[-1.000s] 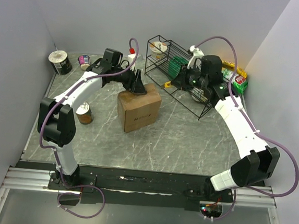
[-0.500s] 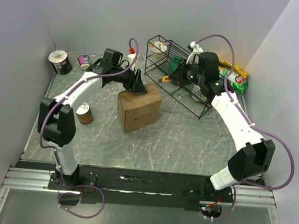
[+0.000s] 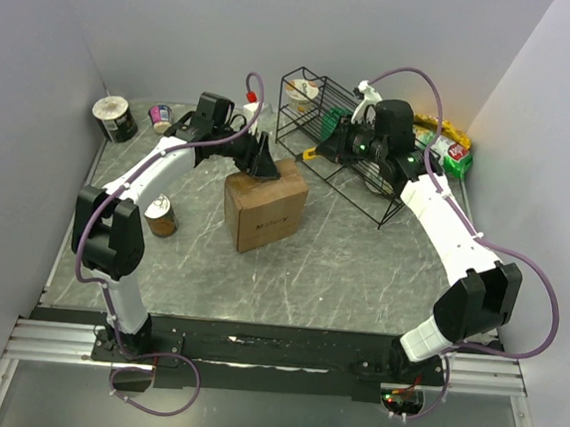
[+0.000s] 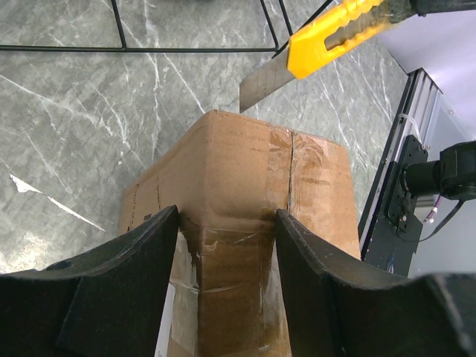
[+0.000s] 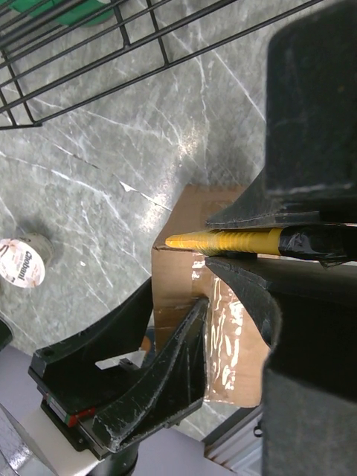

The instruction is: Unpack the express box

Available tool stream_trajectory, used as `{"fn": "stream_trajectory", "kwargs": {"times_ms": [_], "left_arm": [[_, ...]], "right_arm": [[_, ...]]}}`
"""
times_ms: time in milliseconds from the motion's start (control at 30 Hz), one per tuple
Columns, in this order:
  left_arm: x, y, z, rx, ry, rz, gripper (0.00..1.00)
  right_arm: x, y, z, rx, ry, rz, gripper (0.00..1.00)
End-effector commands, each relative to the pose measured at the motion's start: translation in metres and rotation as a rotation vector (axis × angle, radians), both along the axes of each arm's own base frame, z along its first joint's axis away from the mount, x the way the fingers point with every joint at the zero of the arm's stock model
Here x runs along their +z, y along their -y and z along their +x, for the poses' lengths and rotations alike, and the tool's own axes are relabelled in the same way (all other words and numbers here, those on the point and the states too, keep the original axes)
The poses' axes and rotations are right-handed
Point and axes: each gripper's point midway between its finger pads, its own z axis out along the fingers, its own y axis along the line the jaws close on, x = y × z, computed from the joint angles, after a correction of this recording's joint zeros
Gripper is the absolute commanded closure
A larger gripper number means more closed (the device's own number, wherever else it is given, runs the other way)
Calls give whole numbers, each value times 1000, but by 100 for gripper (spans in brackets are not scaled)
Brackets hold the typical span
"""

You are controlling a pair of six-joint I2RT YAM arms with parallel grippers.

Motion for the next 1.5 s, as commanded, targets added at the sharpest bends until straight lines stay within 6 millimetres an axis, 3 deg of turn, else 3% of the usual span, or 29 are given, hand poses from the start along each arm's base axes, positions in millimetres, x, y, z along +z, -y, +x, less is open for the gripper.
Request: {"fn": "stream_trajectory", "kwargs": {"times_ms": [0,700,1467], "left_arm": [[-63,-9,-12,31,-136,145,41],[-66,-7,-7,31,-135,144,42],[-66,-6,-9,26,-136,142,42]], "right_arm": [[35,-8,2,25,91,43,100],[35,-6,-11,72,78,8,100],[41,-3,2,32,127,-4,100]]}}
